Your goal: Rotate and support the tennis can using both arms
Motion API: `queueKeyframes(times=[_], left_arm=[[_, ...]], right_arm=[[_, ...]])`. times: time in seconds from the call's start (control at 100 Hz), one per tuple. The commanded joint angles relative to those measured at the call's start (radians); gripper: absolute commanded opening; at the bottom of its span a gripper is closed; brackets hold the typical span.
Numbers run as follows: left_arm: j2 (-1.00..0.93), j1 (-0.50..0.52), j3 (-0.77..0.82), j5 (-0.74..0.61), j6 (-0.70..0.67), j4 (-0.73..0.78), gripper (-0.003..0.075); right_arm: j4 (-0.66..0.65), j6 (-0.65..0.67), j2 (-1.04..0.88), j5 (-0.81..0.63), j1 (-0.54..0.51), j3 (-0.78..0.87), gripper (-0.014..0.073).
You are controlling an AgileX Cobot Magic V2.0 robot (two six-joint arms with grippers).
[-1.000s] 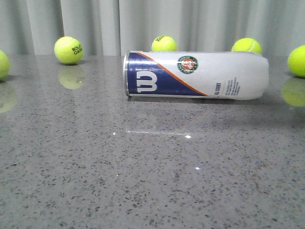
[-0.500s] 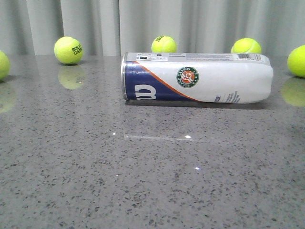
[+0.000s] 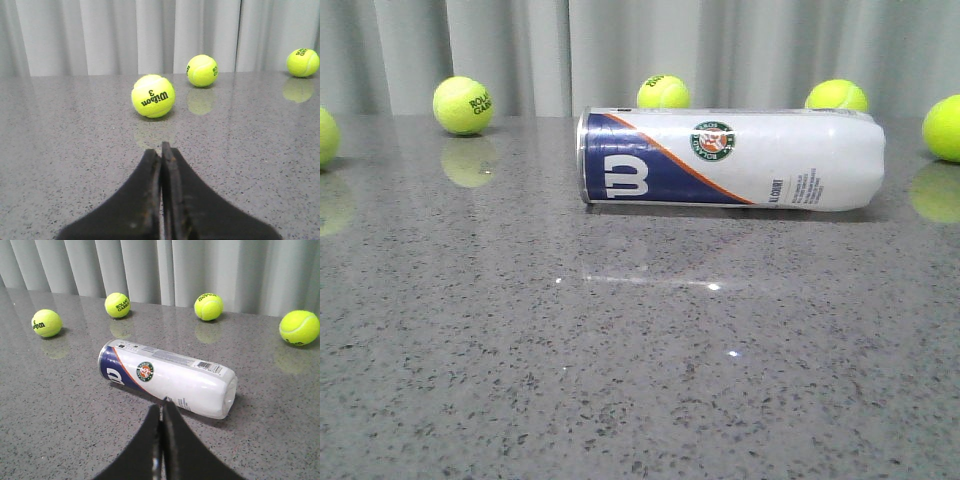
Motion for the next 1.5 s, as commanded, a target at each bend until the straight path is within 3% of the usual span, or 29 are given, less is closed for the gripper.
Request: queueKeyframes(times=[0.0, 0.3, 0.48, 0.58, 0.75, 0.8, 1.02, 1.24, 1.36, 1.49], left_arm=[[0.034, 0.001, -0.113, 0.023, 0.0, 0.0, -0.0019], [0.363, 0.001, -0.465, 0.492, 0.0, -0.003, -0.0018], [0.558, 0.001, -0.597, 0.641, 0.0, -0.02, 0.0005], [0.634, 0.001, -0.634, 0.641, 0.0, -0.061, 0.013], [0.748, 0.001, -0.679, 0.629, 0.037, -0.182, 0.049], [0.784, 0.001, -0.691, 0.634, 0.057, -0.224, 0.0527], [0.957, 0.001, -0.75, 0.665, 0.303, -0.621, 0.0483], [1.139, -0.001, -0.832, 0.804, 0.564, -1.059, 0.0484], [1.239, -0.001, -0.883, 0.865, 0.64, -1.204, 0.0484], [1.345, -0.004, -0.95, 0.927, 0.659, -1.261, 0.0484]], right_arm=[[-0.005, -0.009, 0.007, -0.084, 0.0, -0.023, -0.0062], [-0.005, -0.009, 0.007, -0.084, 0.0, -0.023, -0.0062], [-0.005, -0.009, 0.007, -0.084, 0.0, -0.023, -0.0062], [-0.005, -0.009, 0.007, -0.084, 0.0, -0.023, -0.0062], [-0.005, -0.009, 0.007, -0.084, 0.0, -0.023, -0.0062], [-0.005, -0.009, 0.007, -0.084, 0.0, -0.023, -0.0062], [-0.005, -0.009, 0.007, -0.084, 0.0, -0.023, -0.0062], [-0.005, -0.009, 0.007, -0.084, 0.0, -0.023, -0.0062], [-0.005, -0.009, 0.007, -0.084, 0.0, -0.023, -0.0062], [-0.005, -0.009, 0.007, -0.084, 0.0, -0.023, -0.0062]])
